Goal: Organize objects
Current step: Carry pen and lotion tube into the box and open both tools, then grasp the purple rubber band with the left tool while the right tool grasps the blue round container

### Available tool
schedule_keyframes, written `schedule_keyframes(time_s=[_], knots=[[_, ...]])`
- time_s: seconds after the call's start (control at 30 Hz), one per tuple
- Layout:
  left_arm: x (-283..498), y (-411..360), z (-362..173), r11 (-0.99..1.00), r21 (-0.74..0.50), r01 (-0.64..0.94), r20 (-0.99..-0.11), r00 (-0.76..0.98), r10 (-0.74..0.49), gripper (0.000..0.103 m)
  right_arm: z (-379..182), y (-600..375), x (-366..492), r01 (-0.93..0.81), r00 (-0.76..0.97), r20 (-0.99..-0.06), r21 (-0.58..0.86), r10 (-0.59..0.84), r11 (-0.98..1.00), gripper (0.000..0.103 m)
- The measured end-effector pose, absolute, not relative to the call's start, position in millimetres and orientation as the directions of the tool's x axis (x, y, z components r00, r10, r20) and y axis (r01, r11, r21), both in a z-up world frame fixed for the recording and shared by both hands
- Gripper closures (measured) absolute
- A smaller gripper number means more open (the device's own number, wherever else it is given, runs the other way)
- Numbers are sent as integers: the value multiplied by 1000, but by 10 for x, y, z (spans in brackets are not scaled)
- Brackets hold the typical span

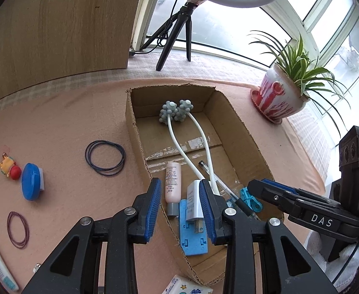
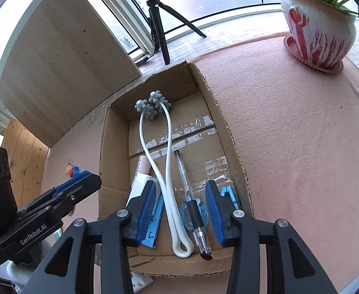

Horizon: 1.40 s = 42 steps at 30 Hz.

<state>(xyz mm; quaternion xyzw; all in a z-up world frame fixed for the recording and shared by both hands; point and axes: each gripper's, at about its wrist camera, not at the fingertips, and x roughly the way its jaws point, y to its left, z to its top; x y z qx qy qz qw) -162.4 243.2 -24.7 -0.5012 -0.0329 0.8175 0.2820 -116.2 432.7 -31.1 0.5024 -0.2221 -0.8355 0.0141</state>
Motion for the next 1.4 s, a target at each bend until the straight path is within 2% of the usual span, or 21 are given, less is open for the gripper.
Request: schedule_keyframes(time_s=[0.43,0.87,1.17,1.4], knots=[[-1487,1415,-332,-904,-299,-305,-835,-375,403,68,-195,3932,-976,-124,-494,-810,425,-315,-897,65],[-1449,312,-579,-954,-257,-155,-877,-376,297,68,-154,3033,-953,53,-429,-802,437,-416,-898,65],[-1639,88,-752,-965,-231,-126,-893,-366,261,69,-198,2591,-1203,117,-384,-821,411,-423,-904,65],[-1821,95,-895,-968,-205,-141,-908,-342,242,69,-310,2373,-1588,104,-358,-838,403,-412,-909,64]])
